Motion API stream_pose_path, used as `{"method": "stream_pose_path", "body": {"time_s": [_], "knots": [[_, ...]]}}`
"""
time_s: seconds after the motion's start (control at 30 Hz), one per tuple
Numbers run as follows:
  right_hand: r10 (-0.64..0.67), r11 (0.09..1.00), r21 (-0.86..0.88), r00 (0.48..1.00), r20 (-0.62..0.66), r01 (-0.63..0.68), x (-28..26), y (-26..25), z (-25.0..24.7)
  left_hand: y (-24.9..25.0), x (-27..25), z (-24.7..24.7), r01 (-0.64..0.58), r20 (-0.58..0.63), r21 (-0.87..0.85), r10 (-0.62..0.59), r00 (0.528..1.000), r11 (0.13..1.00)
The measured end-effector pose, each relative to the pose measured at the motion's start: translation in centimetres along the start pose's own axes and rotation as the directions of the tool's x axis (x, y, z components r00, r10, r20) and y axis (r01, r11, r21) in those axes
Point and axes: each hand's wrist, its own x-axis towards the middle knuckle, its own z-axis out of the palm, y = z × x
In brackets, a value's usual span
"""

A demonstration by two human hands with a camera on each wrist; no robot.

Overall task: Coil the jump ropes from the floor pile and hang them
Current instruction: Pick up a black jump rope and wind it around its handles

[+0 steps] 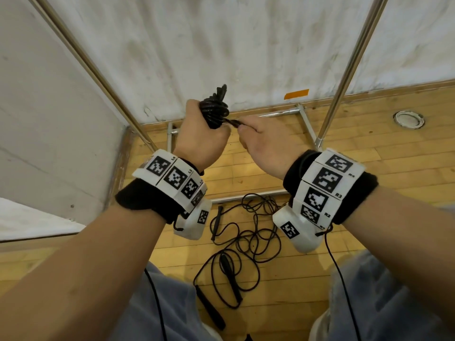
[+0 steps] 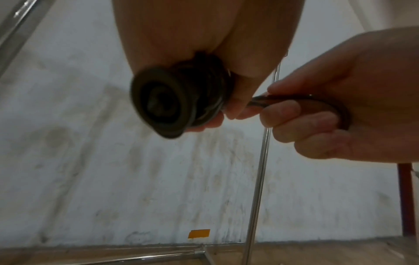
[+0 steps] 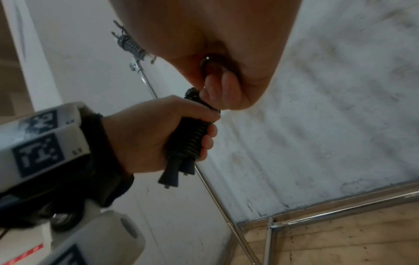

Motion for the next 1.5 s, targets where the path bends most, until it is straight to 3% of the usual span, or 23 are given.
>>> {"method": "stream_pose_path", "body": {"time_s": [0.1,0.2,0.33,0.43,0.6,0.73,0.8,1.03,1.2,1.5], "knots": [[0.049,0.998,0.039,0.999,-0.01,-0.048,0.7,0.4,-0.7,0.5,0.0,0.3,0.066,0.174,-0.151,-0.039,0.984,0.986],[0.073,0.997,0.017,0.996,-0.044,-0.072,1.0,1.0,-1.4,0.8,0.0,-0.3,0.047,0.281,-0.158,-0.001,0.96,0.986],[0.061,0.996,0.075,0.995,-0.081,-0.055,1.1,1.1,-2.1,0.7,-0.1,-1.2,-0.038,0.209,-0.137,0.066,0.976,0.99],[0.073,0.996,0.065,0.99,-0.118,-0.065,1.1,0.7,-2.8,0.9,-0.4,-1.4,-0.012,0.197,-0.212,0.055,0.979,0.977],[0.043,0.99,0.13,0.999,0.022,-0.045,0.6,-0.6,-2.4,1.3,-0.6,-1.5,0.003,0.121,-0.304,0.035,0.992,0.953],[0.064,0.963,0.258,0.995,0.07,-0.08,0.6,-1.2,-2.2,1.7,-0.6,-1.7,0.086,0.177,-0.387,-0.018,0.984,0.918],[0.032,0.98,0.194,0.997,0.071,-0.045,0.6,-1.2,-2.4,1.7,-0.7,-1.7,0.085,0.191,-0.366,-0.014,0.981,0.927],[-0.004,0.991,0.13,0.997,-0.073,0.014,0.9,-0.8,-2.7,2.4,-1.1,-1.5,0.121,0.241,-0.422,-0.017,0.97,0.899],[0.022,0.99,0.139,0.989,-0.147,-0.002,1.0,-0.7,-3.0,2.4,-1.5,-1.3,0.017,0.137,-0.392,0.04,0.99,0.92],[-0.032,0.999,0.004,0.975,-0.22,0.034,0.9,-1.4,-3.1,2.8,-1.7,-1.1,-0.015,0.068,-0.41,0.047,0.997,0.912]]}}
